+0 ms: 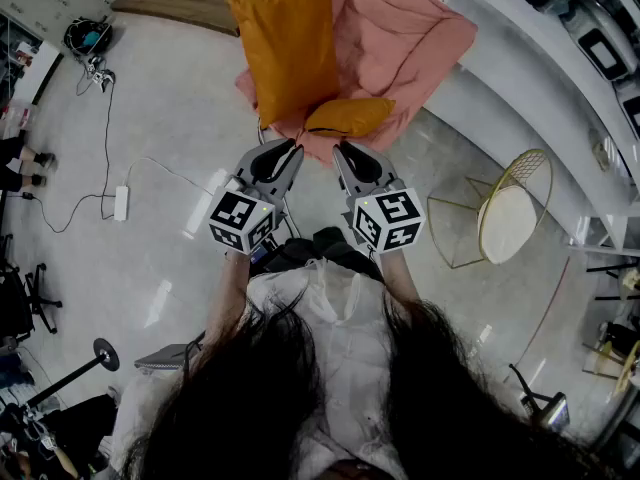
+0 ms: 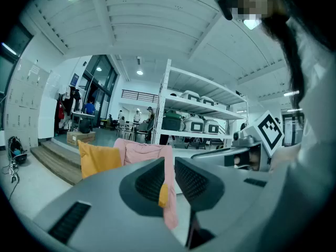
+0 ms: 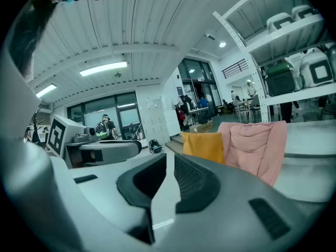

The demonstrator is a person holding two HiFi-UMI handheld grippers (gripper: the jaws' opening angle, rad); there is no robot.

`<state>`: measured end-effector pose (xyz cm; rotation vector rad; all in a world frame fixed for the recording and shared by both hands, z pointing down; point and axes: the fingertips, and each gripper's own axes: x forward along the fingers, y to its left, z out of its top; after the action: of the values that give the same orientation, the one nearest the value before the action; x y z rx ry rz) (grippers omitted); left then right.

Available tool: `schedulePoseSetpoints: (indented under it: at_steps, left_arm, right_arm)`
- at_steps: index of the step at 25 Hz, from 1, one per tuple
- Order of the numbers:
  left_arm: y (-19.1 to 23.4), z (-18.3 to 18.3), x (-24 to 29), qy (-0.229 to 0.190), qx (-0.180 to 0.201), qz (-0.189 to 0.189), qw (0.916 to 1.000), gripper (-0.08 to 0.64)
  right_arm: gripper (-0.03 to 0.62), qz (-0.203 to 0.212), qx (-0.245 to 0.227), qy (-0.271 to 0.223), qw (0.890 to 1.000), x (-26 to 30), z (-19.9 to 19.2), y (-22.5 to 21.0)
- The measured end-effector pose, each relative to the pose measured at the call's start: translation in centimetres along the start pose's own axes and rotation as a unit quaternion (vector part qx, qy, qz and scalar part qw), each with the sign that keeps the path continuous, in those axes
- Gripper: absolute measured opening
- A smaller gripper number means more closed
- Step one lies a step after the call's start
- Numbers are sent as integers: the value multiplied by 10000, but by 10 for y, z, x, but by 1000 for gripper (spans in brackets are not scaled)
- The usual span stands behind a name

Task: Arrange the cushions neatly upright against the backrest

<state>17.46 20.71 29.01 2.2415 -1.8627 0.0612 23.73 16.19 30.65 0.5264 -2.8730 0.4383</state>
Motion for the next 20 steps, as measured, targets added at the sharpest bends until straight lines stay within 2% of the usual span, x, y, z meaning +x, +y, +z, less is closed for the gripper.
schedulePoseSetpoints:
  at_steps: [12,20]
  left_arm:
    - [-4,-4,21,44,-122,248,9996,72]
    - [-2,-6,28,15,-161,645,9978,72]
  right_arm:
    - [60,142,232,-103,9996,-7,5,-32]
    - [60,678,249,-98,9973,-5,6,-45]
